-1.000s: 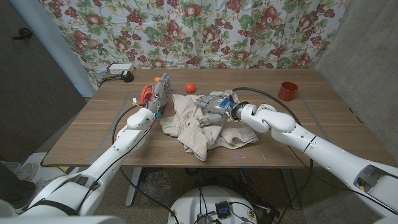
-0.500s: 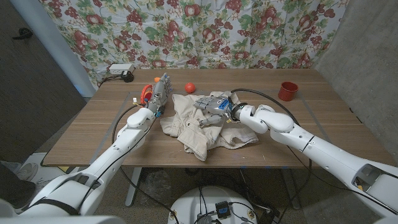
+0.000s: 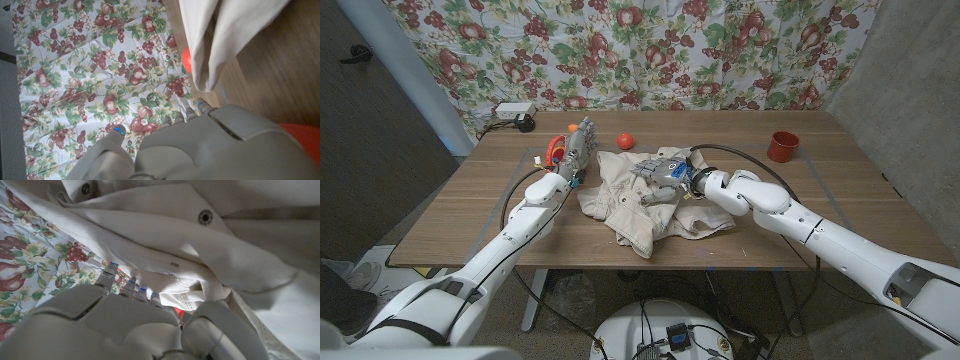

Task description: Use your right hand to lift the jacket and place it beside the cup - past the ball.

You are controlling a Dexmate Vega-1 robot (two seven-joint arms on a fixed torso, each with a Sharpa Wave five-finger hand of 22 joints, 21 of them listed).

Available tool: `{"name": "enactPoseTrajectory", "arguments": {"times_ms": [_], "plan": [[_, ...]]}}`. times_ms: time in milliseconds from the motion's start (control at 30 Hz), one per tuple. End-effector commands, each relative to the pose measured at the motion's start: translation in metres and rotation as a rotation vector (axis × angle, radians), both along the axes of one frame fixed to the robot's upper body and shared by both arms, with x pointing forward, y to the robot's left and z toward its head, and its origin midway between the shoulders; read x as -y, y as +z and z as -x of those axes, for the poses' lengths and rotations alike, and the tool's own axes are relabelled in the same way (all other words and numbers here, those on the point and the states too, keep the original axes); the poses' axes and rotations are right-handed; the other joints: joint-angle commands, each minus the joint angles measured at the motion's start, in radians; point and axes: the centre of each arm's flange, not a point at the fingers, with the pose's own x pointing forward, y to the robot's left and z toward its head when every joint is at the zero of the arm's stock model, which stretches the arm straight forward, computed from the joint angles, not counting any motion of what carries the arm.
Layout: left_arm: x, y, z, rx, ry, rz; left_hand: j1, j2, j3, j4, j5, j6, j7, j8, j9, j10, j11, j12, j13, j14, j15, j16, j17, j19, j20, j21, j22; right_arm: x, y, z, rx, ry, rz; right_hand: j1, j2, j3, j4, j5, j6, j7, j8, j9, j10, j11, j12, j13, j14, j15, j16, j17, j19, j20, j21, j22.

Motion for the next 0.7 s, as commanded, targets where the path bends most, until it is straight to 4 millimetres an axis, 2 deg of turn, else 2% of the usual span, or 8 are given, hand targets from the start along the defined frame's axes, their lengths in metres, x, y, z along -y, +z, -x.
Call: {"name": "enactPoseTrajectory", "arguments": {"times_ms": [33, 200, 333, 700], "plan": [[0.0032, 0.001, 0.0009, 0.002, -0.001, -0.002, 0.003, 0.125, -0.003, 0.001, 0.004, -0.206, -0.008, 0.0, 0.005, -0.229, 0.006, 0.0, 0.006, -0.23, 0.006, 0.006, 0.003, -0.124, 0.005, 0.0, 0.003, 0.0003, -0.0066, -0.0034, -0.019, -0.016, 0.014, 0.001, 0.0, 0.001, -0.006, -0.002, -0.007, -0.005, 0.002, 0.006, -0.017, 0.002, 0.001, 0.003, -0.013, 0.004, 0.006, 0.002, 0.009, 0.004, 0.004, 0.002], [0.0028, 0.0001, 0.0014, -0.001, -0.001, -0.002, 0.003, 0.125, -0.003, 0.001, 0.004, -0.206, -0.007, 0.0, 0.005, -0.229, 0.006, 0.0, 0.006, -0.231, 0.006, 0.006, 0.003, -0.124, 0.005, 0.0, 0.003, -0.0015, -0.01, -0.0045, -0.03, -0.025, 0.031, 0.0, 0.0, 0.0, -0.006, -0.002, -0.011, -0.005, 0.002, 0.006, -0.023, 0.002, 0.0, 0.003, -0.017, 0.006, 0.005, 0.003, 0.009, 0.004, 0.004, 0.002], [0.0024, 0.0005, 0.0018, 0.002, -0.001, -0.003, 0.003, 0.125, -0.003, 0.001, 0.004, -0.206, -0.007, 0.0, 0.005, -0.229, 0.006, 0.0, 0.006, -0.231, 0.006, 0.005, 0.003, -0.125, 0.005, -0.001, 0.003, -0.0023, -0.0105, -0.0053, -0.035, -0.032, 0.04, 0.0, 0.001, -0.001, -0.007, -0.002, -0.021, -0.015, 0.0, 0.006, -0.032, 0.003, -0.001, 0.003, -0.019, 0.007, 0.005, 0.003, 0.012, 0.004, 0.005, 0.002], [0.0027, 0.0014, 0.0004, 0.001, -0.003, -0.003, 0.003, 0.125, -0.003, 0.001, 0.004, -0.206, -0.007, 0.0, 0.005, -0.229, 0.005, 0.0, 0.006, -0.231, 0.007, 0.005, 0.003, -0.124, 0.004, -0.001, 0.003, -0.0054, -0.0118, -0.0073, -0.049, -0.056, 0.07, 0.004, 0.002, -0.002, -0.011, -0.003, -0.042, -0.024, -0.001, 0.006, -0.044, 0.0, 0.002, 0.003, -0.003, 0.012, 0.014, 0.002, 0.052, 0.0, 0.02, 0.005]]}}
